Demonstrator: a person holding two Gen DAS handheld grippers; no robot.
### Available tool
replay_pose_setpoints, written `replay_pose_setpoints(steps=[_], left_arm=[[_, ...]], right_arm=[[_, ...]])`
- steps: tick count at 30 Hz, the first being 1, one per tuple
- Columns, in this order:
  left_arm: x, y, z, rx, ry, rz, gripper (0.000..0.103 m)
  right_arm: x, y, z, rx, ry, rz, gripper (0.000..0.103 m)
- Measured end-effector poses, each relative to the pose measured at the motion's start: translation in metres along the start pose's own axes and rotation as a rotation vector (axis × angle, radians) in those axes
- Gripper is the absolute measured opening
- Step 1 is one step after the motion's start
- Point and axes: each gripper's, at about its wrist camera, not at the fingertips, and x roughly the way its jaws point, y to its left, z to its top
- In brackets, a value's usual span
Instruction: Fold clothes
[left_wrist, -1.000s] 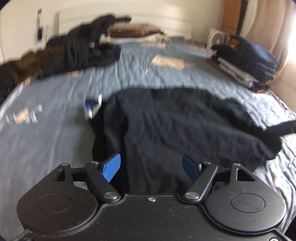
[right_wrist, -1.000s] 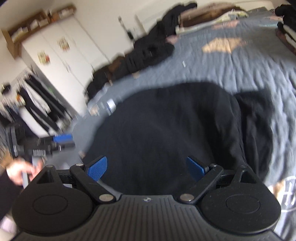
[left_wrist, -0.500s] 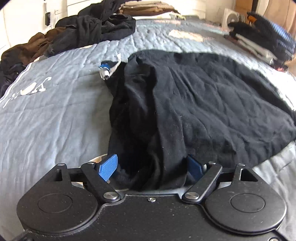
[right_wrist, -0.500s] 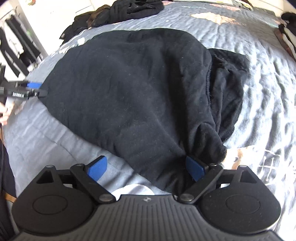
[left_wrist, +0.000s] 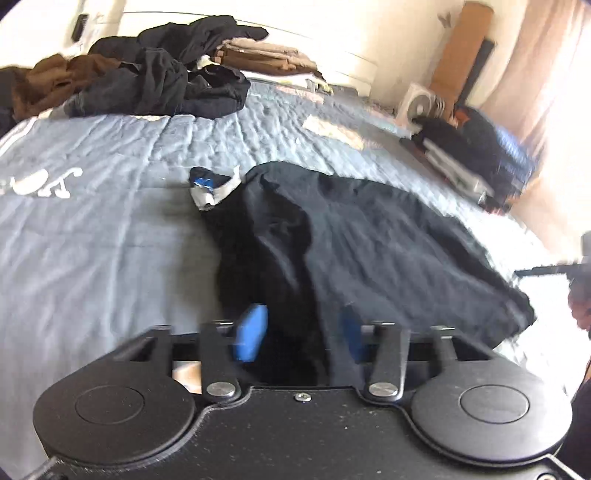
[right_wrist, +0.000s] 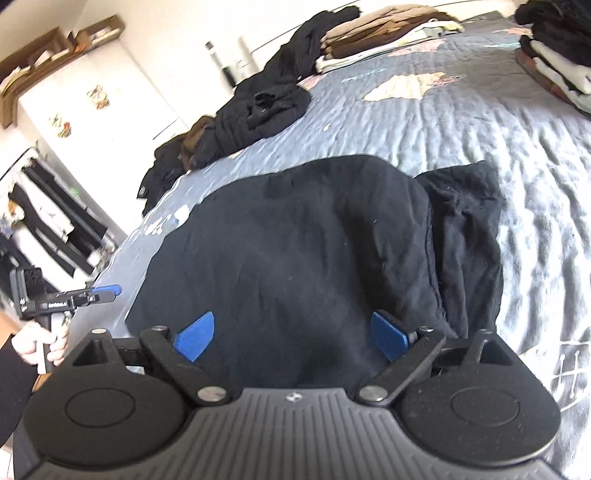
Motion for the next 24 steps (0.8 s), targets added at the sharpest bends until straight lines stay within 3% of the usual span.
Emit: replay_pose_setpoints(steps=[5, 9, 11, 16, 18, 20, 24], left_arm=[[0.029, -0.006, -0.009, 0.082, 0.12, -0.002, 0.029], [0.04, -0.01, -0.02, 0.097, 0.145, 0.006, 0.033], [0.043, -0.011, -0.024, 0.108, 0.166, 0.033, 0.045], [0.045, -0.01, -0.027, 0.115, 0.181, 0.031, 0.046], [0.048, -0.012, -0.028, 0.132, 0.176, 0.023, 0.042], [0.052, -0.013, -0.029, 0.136, 0.18, 0.006, 0.025], [0.041, -0.014, -0.023, 0.19, 0.203, -0.015, 0.01]], right_arm=[[0.014, 0.006, 0.008, 0.001, -0.014, 0.006, 0.092], [0.03, 0.016, 0.012, -0.027, -0.002, 0.036, 0.092], [0.037, 0.022, 0.012, -0.042, 0.012, 0.047, 0.092], [0.043, 0.03, 0.01, -0.068, 0.041, 0.062, 0.092], [0.044, 0.03, 0.009, -0.065, 0.041, 0.061, 0.092], [0.044, 0.03, 0.009, -0.059, 0.039, 0.059, 0.092], [0.042, 0.031, 0.007, -0.054, 0.039, 0.057, 0.092]])
